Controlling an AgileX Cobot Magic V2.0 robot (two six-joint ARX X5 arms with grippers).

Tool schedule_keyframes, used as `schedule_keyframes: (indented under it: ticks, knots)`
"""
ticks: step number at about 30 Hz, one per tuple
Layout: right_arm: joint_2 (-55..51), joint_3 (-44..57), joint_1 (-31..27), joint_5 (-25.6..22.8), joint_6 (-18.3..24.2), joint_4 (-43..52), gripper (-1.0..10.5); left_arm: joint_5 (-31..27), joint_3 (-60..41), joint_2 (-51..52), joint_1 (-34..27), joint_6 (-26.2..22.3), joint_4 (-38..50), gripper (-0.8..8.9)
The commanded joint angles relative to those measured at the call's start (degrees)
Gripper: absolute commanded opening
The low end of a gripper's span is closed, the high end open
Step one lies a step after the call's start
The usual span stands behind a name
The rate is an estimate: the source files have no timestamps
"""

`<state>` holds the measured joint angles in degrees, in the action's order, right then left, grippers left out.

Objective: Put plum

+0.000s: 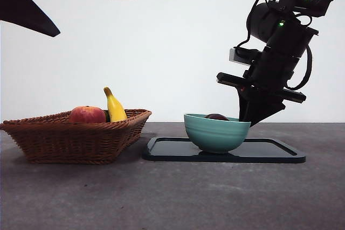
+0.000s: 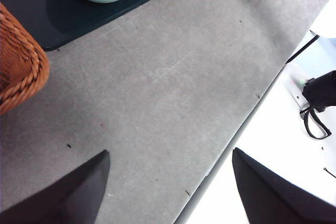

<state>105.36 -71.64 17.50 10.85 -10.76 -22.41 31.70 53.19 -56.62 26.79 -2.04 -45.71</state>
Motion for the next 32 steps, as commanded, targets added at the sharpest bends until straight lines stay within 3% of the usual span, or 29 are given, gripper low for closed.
schedule_keyframes:
  ticks: [1,5,17,24,32]
  knots:
    - [1.36,-1.27,0.15,0.02,0.22,0.07,0.6,0.31,0.61,-0.28,0.22,-0.26,0.31,3.74]
    - [1.01,-1.29,0.15,0.04,-0.85,-0.13,2.4,0.31,0.61,-0.28,0.22,-0.26,0.31,3.74]
    - [-10.95,-1.36,0.15,-0.37,-0.76,-3.37,2.4,0.31,0.61,-0.28,0.22,-0.48,0.5,3.74]
    - [-24.7,-1.33,0.9,2.93,1.29,-11.89,2.4,0.31,0.61,-0.28,0.22,-0.48,0.5,3.74]
    - [-39.41,-1.33,4.04,0.9,3.04,-24.13,2.4,0.31,0.61,-0.28,0.22,-0.48,0.74,3.74]
